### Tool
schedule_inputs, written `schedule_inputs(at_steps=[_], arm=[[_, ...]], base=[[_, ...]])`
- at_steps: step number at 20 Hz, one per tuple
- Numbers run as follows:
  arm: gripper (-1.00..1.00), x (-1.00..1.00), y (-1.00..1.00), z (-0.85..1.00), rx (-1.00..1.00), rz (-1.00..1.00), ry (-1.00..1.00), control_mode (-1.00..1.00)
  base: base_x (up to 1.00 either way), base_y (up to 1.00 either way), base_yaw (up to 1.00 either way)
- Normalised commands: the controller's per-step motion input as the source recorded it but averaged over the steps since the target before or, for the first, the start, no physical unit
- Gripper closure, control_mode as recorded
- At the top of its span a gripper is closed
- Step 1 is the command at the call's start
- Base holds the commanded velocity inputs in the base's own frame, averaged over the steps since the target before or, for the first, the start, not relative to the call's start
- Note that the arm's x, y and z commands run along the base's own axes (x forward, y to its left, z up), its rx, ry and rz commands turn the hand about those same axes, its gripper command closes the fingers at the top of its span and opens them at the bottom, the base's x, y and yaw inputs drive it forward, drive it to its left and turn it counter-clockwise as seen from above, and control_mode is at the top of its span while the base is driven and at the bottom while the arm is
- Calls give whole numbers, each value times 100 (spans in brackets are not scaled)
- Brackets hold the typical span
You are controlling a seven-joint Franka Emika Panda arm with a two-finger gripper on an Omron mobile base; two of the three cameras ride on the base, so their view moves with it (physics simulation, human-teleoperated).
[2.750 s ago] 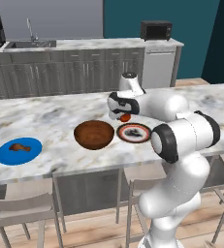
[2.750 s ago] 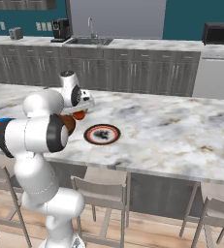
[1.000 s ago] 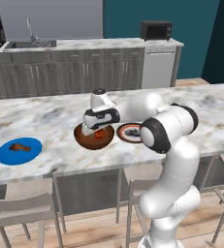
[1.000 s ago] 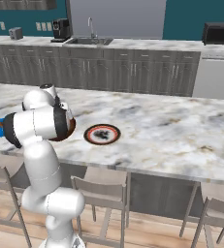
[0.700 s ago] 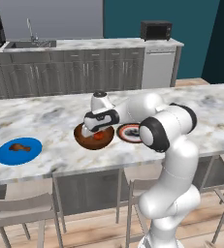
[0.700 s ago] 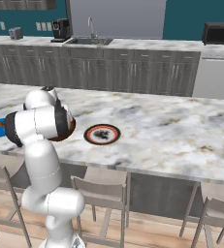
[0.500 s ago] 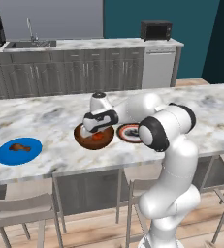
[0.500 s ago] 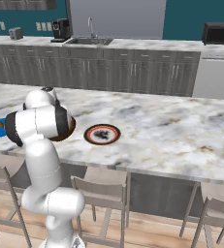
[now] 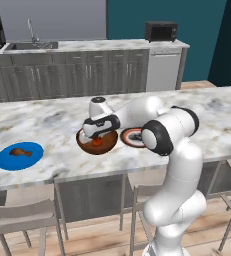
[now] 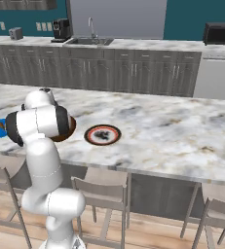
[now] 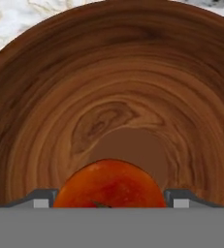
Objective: Pick the chicken drumstick and tomato from their plates and place them in the bowl. Then put the bowl in the fridge.
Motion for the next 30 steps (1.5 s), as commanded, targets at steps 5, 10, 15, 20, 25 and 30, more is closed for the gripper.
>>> schedule_inputs(at_steps=[5,10,15,20,25,30], arm=[[-100,0,1,0,0,0,0,-100],[-100,0,0,4,0,0,0,-100],[-100,-24,0,43,0,0,-2,-100],[-100,-57,0,49,0,0,-7,-100],[-100,-67,-1,37,5,-6,-2,-100],[-100,-70,-11,24,8,-8,0,-100]], base=[[0,0,0],[0,0,0],[0,0,0],[0,0,0],[0,0,0],[0,0,0]])
